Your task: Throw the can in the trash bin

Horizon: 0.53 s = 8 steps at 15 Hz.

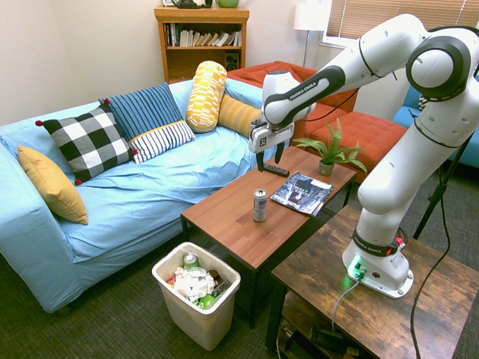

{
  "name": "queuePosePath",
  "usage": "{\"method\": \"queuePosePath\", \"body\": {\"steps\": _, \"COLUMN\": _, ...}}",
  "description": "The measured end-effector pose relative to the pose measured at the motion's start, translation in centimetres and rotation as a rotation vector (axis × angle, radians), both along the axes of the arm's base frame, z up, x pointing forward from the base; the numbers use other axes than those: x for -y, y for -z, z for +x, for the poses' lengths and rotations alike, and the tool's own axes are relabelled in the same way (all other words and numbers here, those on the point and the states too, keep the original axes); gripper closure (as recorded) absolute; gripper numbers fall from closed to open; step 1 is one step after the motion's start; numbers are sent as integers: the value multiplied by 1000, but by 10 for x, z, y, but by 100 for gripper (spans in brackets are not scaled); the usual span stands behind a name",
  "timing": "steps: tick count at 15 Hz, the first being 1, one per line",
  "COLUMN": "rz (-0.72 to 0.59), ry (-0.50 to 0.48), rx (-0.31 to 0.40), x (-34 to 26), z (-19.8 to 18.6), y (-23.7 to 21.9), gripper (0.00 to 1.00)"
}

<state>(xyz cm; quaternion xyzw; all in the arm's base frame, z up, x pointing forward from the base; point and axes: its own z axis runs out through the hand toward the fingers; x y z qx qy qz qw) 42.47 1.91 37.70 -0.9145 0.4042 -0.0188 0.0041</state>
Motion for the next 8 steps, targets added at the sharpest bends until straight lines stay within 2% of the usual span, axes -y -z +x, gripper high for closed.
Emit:
{"method": "queuePosePath", "body": {"steps": 4, "rz": 0, "ry": 9, "rx": 20, "x": 5, "z": 6, "y": 6, "gripper": 0}}
{"method": "queuePosePath", "body": {"steps": 8, "rz": 8, "ry": 45, "rx": 23, "x": 21, "z": 18, "y": 38, "gripper": 0}}
